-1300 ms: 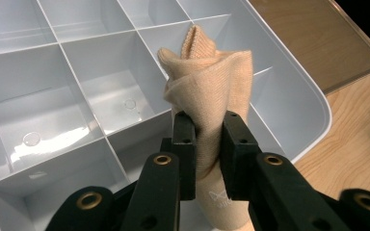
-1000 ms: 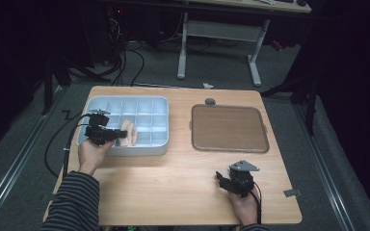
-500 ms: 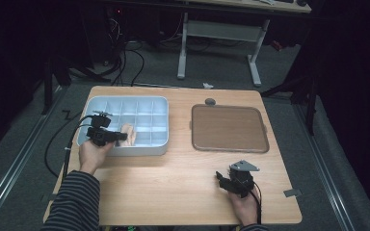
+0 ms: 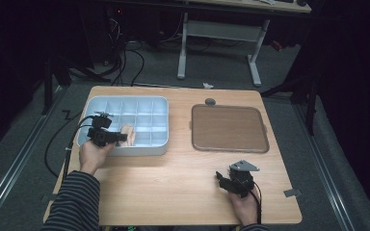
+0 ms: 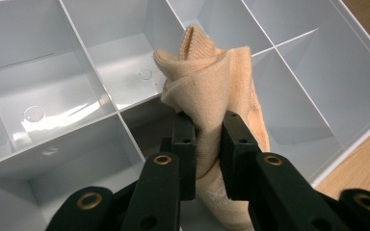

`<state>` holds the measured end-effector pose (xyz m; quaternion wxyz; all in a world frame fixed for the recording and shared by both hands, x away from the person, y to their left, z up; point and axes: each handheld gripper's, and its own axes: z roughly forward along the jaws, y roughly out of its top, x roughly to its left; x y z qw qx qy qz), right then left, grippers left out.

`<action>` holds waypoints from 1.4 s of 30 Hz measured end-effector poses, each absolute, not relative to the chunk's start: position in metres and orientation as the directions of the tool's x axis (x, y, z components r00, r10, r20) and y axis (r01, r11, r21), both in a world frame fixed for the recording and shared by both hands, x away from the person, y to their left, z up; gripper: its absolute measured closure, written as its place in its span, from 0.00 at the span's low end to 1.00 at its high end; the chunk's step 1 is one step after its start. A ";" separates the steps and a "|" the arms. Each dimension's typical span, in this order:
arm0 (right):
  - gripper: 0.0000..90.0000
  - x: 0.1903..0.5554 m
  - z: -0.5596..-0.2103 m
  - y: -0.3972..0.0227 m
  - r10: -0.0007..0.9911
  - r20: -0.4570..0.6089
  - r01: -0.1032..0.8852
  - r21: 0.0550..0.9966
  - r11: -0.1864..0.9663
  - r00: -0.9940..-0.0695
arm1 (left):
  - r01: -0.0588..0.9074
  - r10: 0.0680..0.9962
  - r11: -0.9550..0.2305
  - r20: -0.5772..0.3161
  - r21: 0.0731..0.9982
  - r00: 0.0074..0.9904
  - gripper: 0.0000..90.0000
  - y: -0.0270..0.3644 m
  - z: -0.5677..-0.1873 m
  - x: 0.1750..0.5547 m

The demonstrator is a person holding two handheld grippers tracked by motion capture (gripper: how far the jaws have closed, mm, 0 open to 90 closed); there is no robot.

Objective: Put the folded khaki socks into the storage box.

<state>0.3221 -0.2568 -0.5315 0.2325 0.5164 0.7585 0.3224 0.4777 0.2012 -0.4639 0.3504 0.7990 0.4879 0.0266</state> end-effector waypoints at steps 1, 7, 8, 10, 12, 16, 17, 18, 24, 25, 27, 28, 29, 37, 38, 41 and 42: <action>0.42 0.322 -0.531 -0.257 0.934 -0.019 0.635 0.729 0.257 -0.357 | 0.761 0.798 -0.282 -0.297 0.585 0.524 0.88 0.201 -0.464 0.478; 0.42 0.322 -0.531 -0.257 0.933 -0.020 0.634 0.729 0.259 -0.358 | 0.760 0.803 -0.295 -0.281 0.579 0.526 0.88 0.199 -0.464 0.478; 0.42 0.322 -0.531 -0.257 0.934 -0.019 0.635 0.729 0.257 -0.357 | 0.760 0.803 -0.295 -0.281 0.579 0.526 0.88 0.199 -0.464 0.478; 0.42 0.322 -0.531 -0.257 0.934 -0.019 0.635 0.729 0.257 -0.357 | 0.760 0.803 -0.296 -0.280 0.579 0.526 0.88 0.199 -0.464 0.478; 0.42 0.322 -0.531 -0.257 0.933 -0.020 0.634 0.729 0.259 -0.358 | 0.759 0.803 -0.300 -0.276 0.578 0.528 0.88 0.199 -0.464 0.478; 0.42 0.322 -0.531 -0.257 0.933 -0.020 0.634 0.729 0.259 -0.358 | 0.758 0.804 -0.305 -0.270 0.576 0.529 0.88 0.199 -0.465 0.479; 0.42 0.322 -0.531 -0.257 0.933 -0.020 0.634 0.729 0.259 -0.358 | 0.758 0.805 -0.307 -0.269 0.576 0.530 0.88 0.199 -0.465 0.479; 0.42 0.322 -0.531 -0.257 0.933 -0.020 0.634 0.729 0.259 -0.358 | 0.757 0.805 -0.309 -0.265 0.576 0.530 0.88 0.198 -0.465 0.479; 0.42 0.322 -0.531 -0.257 0.933 -0.020 0.634 0.729 0.259 -0.358 | 0.757 0.805 -0.314 -0.262 0.573 0.532 0.88 0.199 -0.466 0.479; 0.42 0.322 -0.531 -0.257 0.933 -0.020 0.634 0.729 0.259 -0.358 | 0.758 0.805 -0.317 -0.260 0.571 0.533 0.88 0.198 -0.466 0.479; 0.42 0.322 -0.531 -0.257 0.933 -0.020 0.634 0.729 0.259 -0.358 | 0.758 0.805 -0.318 -0.260 0.570 0.534 0.88 0.198 -0.466 0.479; 0.42 0.322 -0.531 -0.257 0.933 -0.020 0.634 0.729 0.259 -0.358 | 0.758 0.804 -0.319 -0.260 0.569 0.534 0.88 0.198 -0.466 0.480; 0.42 0.322 -0.531 -0.257 0.934 -0.019 0.634 0.729 0.258 -0.357 | 0.758 0.805 -0.320 -0.259 0.569 0.534 0.88 0.198 -0.466 0.480; 0.42 0.322 -0.531 -0.257 0.933 -0.020 0.634 0.729 0.259 -0.358 | 0.755 0.806 -0.330 -0.247 0.566 0.537 0.88 0.197 -0.467 0.480; 0.42 0.322 -0.531 -0.257 0.934 -0.019 0.634 0.729 0.258 -0.357 | 0.755 0.807 -0.331 -0.246 0.565 0.538 0.88 0.197 -0.467 0.480; 0.42 0.322 -0.531 -0.257 0.934 -0.019 0.634 0.729 0.257 -0.357 | 0.755 0.808 -0.335 -0.241 0.563 0.538 0.88 0.197 -0.467 0.480; 0.42 0.322 -0.531 -0.257 0.933 -0.020 0.634 0.729 0.259 -0.358 | 0.756 0.807 -0.338 -0.240 0.561 0.540 0.88 0.197 -0.467 0.480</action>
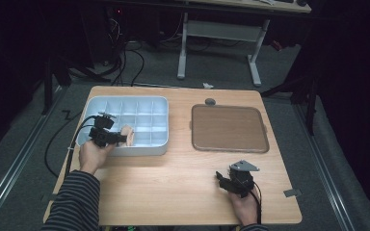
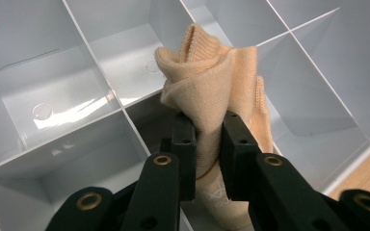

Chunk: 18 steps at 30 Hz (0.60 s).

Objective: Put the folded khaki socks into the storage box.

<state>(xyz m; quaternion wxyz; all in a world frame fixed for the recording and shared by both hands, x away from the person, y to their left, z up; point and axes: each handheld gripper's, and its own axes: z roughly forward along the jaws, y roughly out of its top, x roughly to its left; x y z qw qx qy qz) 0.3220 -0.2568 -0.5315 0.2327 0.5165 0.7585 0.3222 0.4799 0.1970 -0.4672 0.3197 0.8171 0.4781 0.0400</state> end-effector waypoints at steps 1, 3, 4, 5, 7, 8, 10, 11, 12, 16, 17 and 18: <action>0.42 0.322 -0.531 -0.257 0.933 -0.020 0.634 0.729 0.258 -0.358 | 0.757 0.807 -0.342 -0.239 0.556 0.540 0.88 0.197 -0.467 0.480; 0.42 0.322 -0.531 -0.257 0.933 -0.020 0.634 0.729 0.259 -0.358 | 0.760 0.807 -0.343 -0.240 0.552 0.539 0.88 0.197 -0.468 0.481; 0.42 0.322 -0.531 -0.257 0.933 -0.020 0.634 0.729 0.259 -0.358 | 0.759 0.807 -0.345 -0.238 0.552 0.541 0.88 0.197 -0.468 0.481; 0.42 0.322 -0.531 -0.257 0.933 -0.019 0.634 0.729 0.258 -0.358 | 0.757 0.807 -0.348 -0.235 0.552 0.542 0.88 0.197 -0.468 0.481; 0.42 0.322 -0.531 -0.257 0.934 -0.019 0.634 0.729 0.257 -0.357 | 0.757 0.807 -0.350 -0.233 0.552 0.543 0.88 0.197 -0.468 0.481; 0.42 0.322 -0.531 -0.257 0.934 -0.018 0.635 0.729 0.257 -0.357 | 0.757 0.807 -0.352 -0.232 0.551 0.543 0.88 0.196 -0.468 0.481; 0.42 0.322 -0.531 -0.257 0.934 -0.018 0.635 0.729 0.257 -0.357 | 0.758 0.807 -0.349 -0.234 0.551 0.542 0.88 0.196 -0.469 0.481; 0.42 0.322 -0.531 -0.257 0.933 -0.020 0.634 0.729 0.259 -0.358 | 0.758 0.807 -0.349 -0.234 0.551 0.542 0.88 0.196 -0.469 0.481; 0.42 0.322 -0.531 -0.257 0.933 -0.020 0.634 0.729 0.259 -0.358 | 0.758 0.808 -0.351 -0.232 0.549 0.542 0.88 0.196 -0.469 0.481; 0.42 0.322 -0.531 -0.257 0.934 -0.019 0.634 0.729 0.258 -0.357 | 0.753 0.811 -0.381 -0.198 0.536 0.551 0.87 0.194 -0.470 0.481; 0.42 0.322 -0.531 -0.257 0.934 -0.020 0.633 0.729 0.259 -0.358 | 0.748 0.812 -0.401 -0.172 0.529 0.558 0.87 0.192 -0.471 0.481; 0.42 0.322 -0.531 -0.257 0.934 -0.018 0.634 0.729 0.257 -0.357 | 0.745 0.812 -0.407 -0.165 0.528 0.560 0.87 0.191 -0.472 0.481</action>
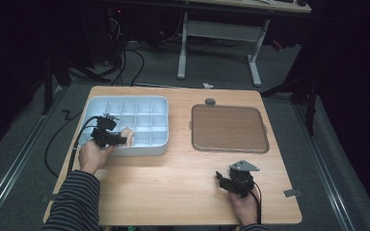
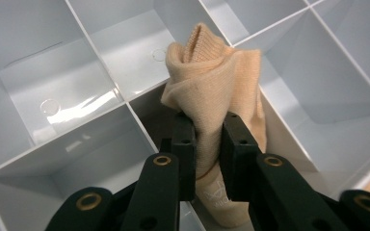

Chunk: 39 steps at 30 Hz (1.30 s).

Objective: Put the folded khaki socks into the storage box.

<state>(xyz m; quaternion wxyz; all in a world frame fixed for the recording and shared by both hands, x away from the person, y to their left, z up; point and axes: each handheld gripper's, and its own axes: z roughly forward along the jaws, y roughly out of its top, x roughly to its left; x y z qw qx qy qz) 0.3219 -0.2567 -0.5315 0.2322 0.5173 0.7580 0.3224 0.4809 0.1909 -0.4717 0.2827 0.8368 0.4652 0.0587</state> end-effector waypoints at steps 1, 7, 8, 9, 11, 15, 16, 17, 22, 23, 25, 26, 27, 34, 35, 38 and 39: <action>0.42 0.322 -0.531 -0.257 0.934 -0.018 0.635 0.729 0.257 -0.357 | 0.749 0.811 -0.410 -0.168 0.521 0.561 0.87 0.191 -0.472 0.482; 0.42 0.322 -0.532 -0.257 0.934 -0.018 0.634 0.729 0.257 -0.357 | 0.752 0.812 -0.403 -0.176 0.522 0.557 0.85 0.190 -0.473 0.482; 0.42 0.322 -0.531 -0.257 0.934 -0.018 0.635 0.729 0.256 -0.356 | 0.753 0.812 -0.400 -0.179 0.523 0.556 0.85 0.190 -0.473 0.482; 0.42 0.322 -0.531 -0.257 0.934 -0.018 0.635 0.729 0.256 -0.356 | 0.754 0.812 -0.393 -0.186 0.526 0.553 0.84 0.191 -0.473 0.482; 0.42 0.322 -0.531 -0.257 0.934 -0.019 0.634 0.729 0.257 -0.357 | 0.755 0.811 -0.386 -0.194 0.530 0.551 0.82 0.191 -0.472 0.481; 0.42 0.322 -0.531 -0.257 0.934 -0.020 0.634 0.729 0.258 -0.357 | 0.753 0.810 -0.374 -0.204 0.542 0.549 0.77 0.192 -0.471 0.480; 0.42 0.322 -0.531 -0.257 0.934 -0.020 0.634 0.729 0.258 -0.357 | 0.753 0.810 -0.374 -0.204 0.542 0.549 0.76 0.192 -0.471 0.480; 0.42 0.322 -0.531 -0.257 0.933 -0.020 0.633 0.729 0.258 -0.358 | 0.751 0.811 -0.374 -0.200 0.545 0.550 0.76 0.192 -0.471 0.479; 0.42 0.322 -0.531 -0.257 0.934 -0.019 0.634 0.729 0.258 -0.357 | 0.738 0.820 -0.366 -0.179 0.566 0.544 0.71 0.190 -0.466 0.476; 0.42 0.322 -0.531 -0.257 0.934 -0.020 0.634 0.729 0.259 -0.358 | 0.738 0.821 -0.362 -0.179 0.570 0.541 0.70 0.191 -0.465 0.475; 0.42 0.322 -0.531 -0.257 0.934 -0.019 0.634 0.729 0.258 -0.357 | 0.737 0.825 -0.347 -0.185 0.580 0.534 0.70 0.192 -0.463 0.475; 0.42 0.322 -0.531 -0.257 0.934 -0.019 0.634 0.729 0.258 -0.357 | 0.734 0.826 -0.338 -0.188 0.589 0.531 0.70 0.193 -0.461 0.475; 0.42 0.322 -0.531 -0.257 0.934 -0.020 0.634 0.729 0.258 -0.357 | 0.731 0.827 -0.331 -0.190 0.597 0.529 0.70 0.194 -0.460 0.474; 0.42 0.322 -0.531 -0.257 0.934 -0.019 0.634 0.729 0.257 -0.357 | 0.704 0.838 -0.317 -0.160 0.635 0.521 0.70 0.191 -0.448 0.474; 0.42 0.322 -0.531 -0.257 0.934 -0.020 0.634 0.729 0.258 -0.357 | 0.702 0.838 -0.320 -0.155 0.636 0.522 0.71 0.190 -0.448 0.474; 0.42 0.322 -0.531 -0.257 0.934 -0.019 0.634 0.729 0.258 -0.357 | 0.705 0.843 -0.322 -0.147 0.632 0.517 0.72 0.185 -0.447 0.477; 0.42 0.322 -0.531 -0.257 0.934 -0.019 0.634 0.729 0.258 -0.357 | 0.707 0.847 -0.318 -0.146 0.631 0.511 0.73 0.185 -0.448 0.478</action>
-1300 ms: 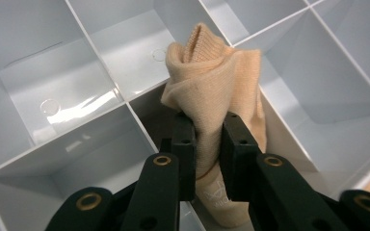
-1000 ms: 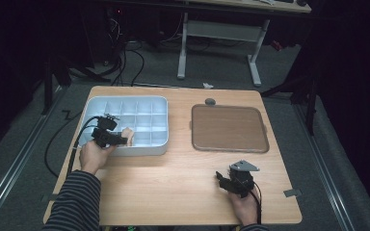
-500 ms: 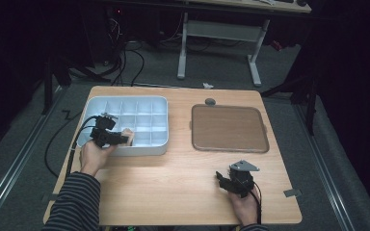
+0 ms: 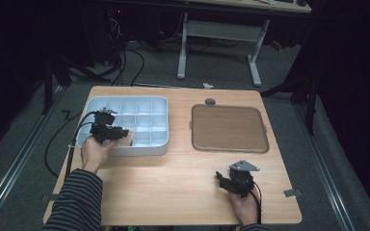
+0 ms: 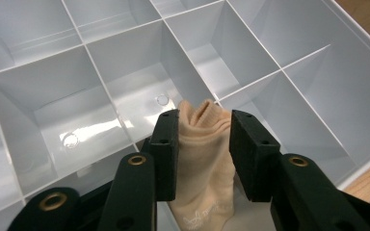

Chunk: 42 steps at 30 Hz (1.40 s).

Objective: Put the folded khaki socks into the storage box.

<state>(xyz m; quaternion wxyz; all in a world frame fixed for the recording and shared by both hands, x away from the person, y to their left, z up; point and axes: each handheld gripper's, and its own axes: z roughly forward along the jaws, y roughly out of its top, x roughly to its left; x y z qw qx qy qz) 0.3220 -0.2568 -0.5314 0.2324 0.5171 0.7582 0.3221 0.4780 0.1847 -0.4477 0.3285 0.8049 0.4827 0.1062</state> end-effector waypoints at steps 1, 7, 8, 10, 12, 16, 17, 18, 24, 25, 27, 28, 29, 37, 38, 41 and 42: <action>0.42 0.322 -0.531 -0.257 0.934 -0.019 0.634 0.729 0.258 -0.357 | 0.712 0.852 -0.313 -0.145 0.628 0.503 0.76 0.184 -0.449 0.479; 0.42 0.322 -0.531 -0.257 0.934 -0.019 0.634 0.729 0.258 -0.357 | 0.727 0.862 -0.334 -0.116 0.600 0.493 0.86 0.180 -0.456 0.482; 0.42 0.322 -0.531 -0.257 0.934 -0.019 0.635 0.729 0.258 -0.357 | 0.729 0.864 -0.336 -0.114 0.596 0.491 0.86 0.180 -0.457 0.482; 0.42 0.322 -0.531 -0.257 0.934 -0.018 0.635 0.729 0.256 -0.356 | 0.732 0.865 -0.339 -0.110 0.591 0.489 0.90 0.180 -0.458 0.483; 0.42 0.322 -0.531 -0.257 0.934 -0.019 0.634 0.729 0.258 -0.357 | 0.735 0.864 -0.350 -0.103 0.580 0.493 0.91 0.179 -0.460 0.483; 0.42 0.322 -0.531 -0.257 0.934 -0.019 0.634 0.729 0.258 -0.357 | 0.737 0.863 -0.372 -0.082 0.565 0.499 0.92 0.178 -0.462 0.484; 0.42 0.322 -0.531 -0.257 0.934 -0.019 0.634 0.729 0.258 -0.357 | 0.739 0.861 -0.379 -0.079 0.558 0.502 0.92 0.177 -0.463 0.485; 0.42 0.322 -0.531 -0.257 0.934 -0.019 0.634 0.729 0.258 -0.357 | 0.743 0.861 -0.386 -0.076 0.546 0.503 0.92 0.177 -0.465 0.486; 0.42 0.322 -0.531 -0.257 0.934 -0.019 0.634 0.729 0.258 -0.357 | 0.766 0.863 -0.380 -0.100 0.519 0.495 0.92 0.178 -0.470 0.490; 0.42 0.322 -0.531 -0.257 0.934 -0.019 0.634 0.729 0.258 -0.357 | 0.771 0.865 -0.374 -0.107 0.516 0.491 0.92 0.179 -0.471 0.491; 0.42 0.322 -0.531 -0.257 0.934 -0.019 0.635 0.729 0.257 -0.356 | 0.769 0.865 -0.385 -0.090 0.511 0.493 0.92 0.178 -0.472 0.491; 0.42 0.322 -0.531 -0.257 0.934 -0.019 0.635 0.729 0.257 -0.356 | 0.769 0.865 -0.385 -0.090 0.511 0.493 0.92 0.178 -0.472 0.491; 0.42 0.322 -0.531 -0.257 0.934 -0.019 0.635 0.729 0.257 -0.357 | 0.767 0.866 -0.388 -0.084 0.511 0.493 0.92 0.178 -0.472 0.491; 0.42 0.322 -0.531 -0.257 0.934 -0.018 0.635 0.729 0.257 -0.357 | 0.757 0.853 -0.399 -0.094 0.517 0.514 0.77 0.176 -0.471 0.488; 0.42 0.322 -0.531 -0.257 0.934 -0.019 0.635 0.729 0.257 -0.357 | 0.755 0.852 -0.399 -0.094 0.520 0.515 0.75 0.175 -0.471 0.487; 0.42 0.322 -0.531 -0.257 0.934 -0.019 0.635 0.729 0.257 -0.357 | 0.749 0.849 -0.404 -0.089 0.526 0.521 0.71 0.175 -0.469 0.485; 0.42 0.322 -0.531 -0.257 0.934 -0.019 0.635 0.729 0.258 -0.357 | 0.746 0.847 -0.405 -0.089 0.529 0.524 0.70 0.175 -0.468 0.484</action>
